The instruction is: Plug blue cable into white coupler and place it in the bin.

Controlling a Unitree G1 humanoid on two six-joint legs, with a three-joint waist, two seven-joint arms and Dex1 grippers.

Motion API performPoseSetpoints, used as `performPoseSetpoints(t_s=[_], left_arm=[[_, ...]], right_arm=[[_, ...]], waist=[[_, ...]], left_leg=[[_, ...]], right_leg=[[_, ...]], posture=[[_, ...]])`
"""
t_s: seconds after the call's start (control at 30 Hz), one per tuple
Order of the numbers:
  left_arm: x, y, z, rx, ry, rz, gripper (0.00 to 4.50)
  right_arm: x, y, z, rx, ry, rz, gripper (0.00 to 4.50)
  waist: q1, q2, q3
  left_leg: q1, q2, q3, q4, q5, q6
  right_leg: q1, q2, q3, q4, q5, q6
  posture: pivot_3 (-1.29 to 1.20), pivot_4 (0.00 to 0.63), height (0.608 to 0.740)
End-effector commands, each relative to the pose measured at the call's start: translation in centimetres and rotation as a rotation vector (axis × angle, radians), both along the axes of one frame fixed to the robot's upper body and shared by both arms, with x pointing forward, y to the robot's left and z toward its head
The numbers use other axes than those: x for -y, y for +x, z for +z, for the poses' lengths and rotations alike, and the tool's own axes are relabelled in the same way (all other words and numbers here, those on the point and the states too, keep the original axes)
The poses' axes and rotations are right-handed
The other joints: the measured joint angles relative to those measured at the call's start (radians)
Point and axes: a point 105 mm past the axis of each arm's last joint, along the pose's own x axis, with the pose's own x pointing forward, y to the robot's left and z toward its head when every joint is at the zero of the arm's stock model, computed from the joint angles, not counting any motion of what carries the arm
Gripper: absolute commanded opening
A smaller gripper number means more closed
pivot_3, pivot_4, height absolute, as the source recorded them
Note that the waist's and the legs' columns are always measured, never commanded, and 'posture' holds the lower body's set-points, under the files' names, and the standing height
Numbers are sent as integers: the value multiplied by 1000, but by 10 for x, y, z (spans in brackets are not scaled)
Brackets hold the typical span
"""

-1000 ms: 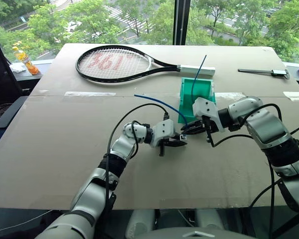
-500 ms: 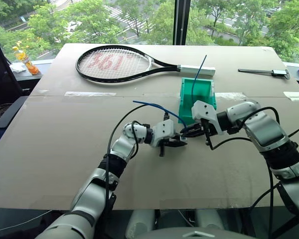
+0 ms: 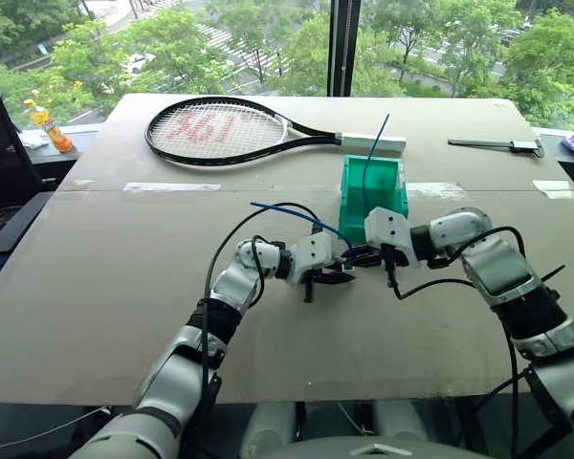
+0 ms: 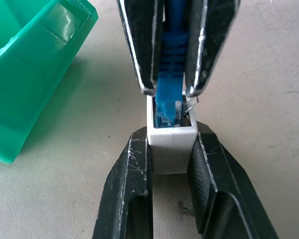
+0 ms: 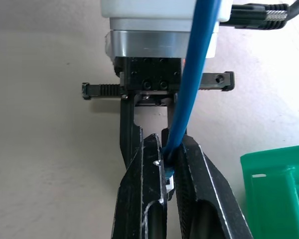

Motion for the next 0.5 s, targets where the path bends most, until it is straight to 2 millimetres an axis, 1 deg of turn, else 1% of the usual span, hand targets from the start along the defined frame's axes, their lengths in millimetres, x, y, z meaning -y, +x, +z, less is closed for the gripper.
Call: performPoseSetpoints(t_s=[0.03, 0.07, 0.13, 0.2, 0.23, 0.27, 0.33, 0.37, 0.4, 0.5], left_arm=[[6, -7, 3, -5, -18, -33, 366], [5, -6, 4, -9, -26, -28, 366], [3, -6, 9, -26, -47, -14, 366], [1, -6, 19, -51, -91, 6, 366], [0, -6, 24, -69, -115, 16, 366], [-1, -6, 33, -85, -149, 37, 366], [-6, -5, 50, -109, -202, 75, 366], [-9, -3, 64, -154, -240, 114, 366], [-11, -1, 76, -184, -271, 149, 366], [-10, 1, 111, -316, -345, 213, 366]], right_arm=[[9, -1, -20, -85, 75, -96, 728], [10, -1, -7, -55, 137, -114, 983], [15, -12, 15, -4, 200, -114, 1725], [16, -21, 46, 92, 317, -143, 2520], [17, -26, 58, 124, 367, -155, 2836], [19, -34, 71, 151, 413, -168, 3018], [24, -50, 89, 183, 474, -211, 3018], [30, -59, 93, 204, 490, -255, 3018], [36, -65, 95, 220, 495, -299, 3018], [55, -82, 88, 227, 491, -460, 3018]], waist=[[1, 0, 0], [4, 1, 2], [5, 5, 4], [7, 6, 5], [7, 6, 5], [6, 7, 6], [7, 6, 8], [7, 6, 8], [9, 6, 9], [14, 6, 9]], left_leg=[[0, 0, 0, 0, 0, 0], [0, 0, 0, 0, 0, 0], [-7, 0, 1, 0, 0, 0], [-11, -1, 1, 0, 0, 0], [-15, -1, 1, 1, 0, 0], [-21, -1, 1, 1, 0, 0], [-22, -1, 1, 0, 0, 0], [-24, -1, -1, 0, 0, 0], [-24, -1, -1, 0, 0, 0], [-31, -2, -8, 3, 0, 0]], right_leg=[[0, 0, 0, 1, 0, 0], [0, 0, 0, 1, 0, 0], [-6, 0, 1, 1, 3, -4], [-10, -1, 2, 2, 4, -4], [-13, -1, 2, 2, 5, -2], [-18, -1, 2, 1, 6, -1], [-19, 0, 1, 1, 6, -1], [-20, 0, 0, 0, 5, -1], [-20, 0, -1, 0, 5, -1], [-22, 0, -7, -1, 5, 0]], posture=[[0, 150, 740], [0, 150, 740], [0, 150, 740], [0, 150, 740], [0, 150, 740], [0, 150, 740], [0, 150, 740], [0, 150, 740], [0, 150, 740], [0, 150, 740]])
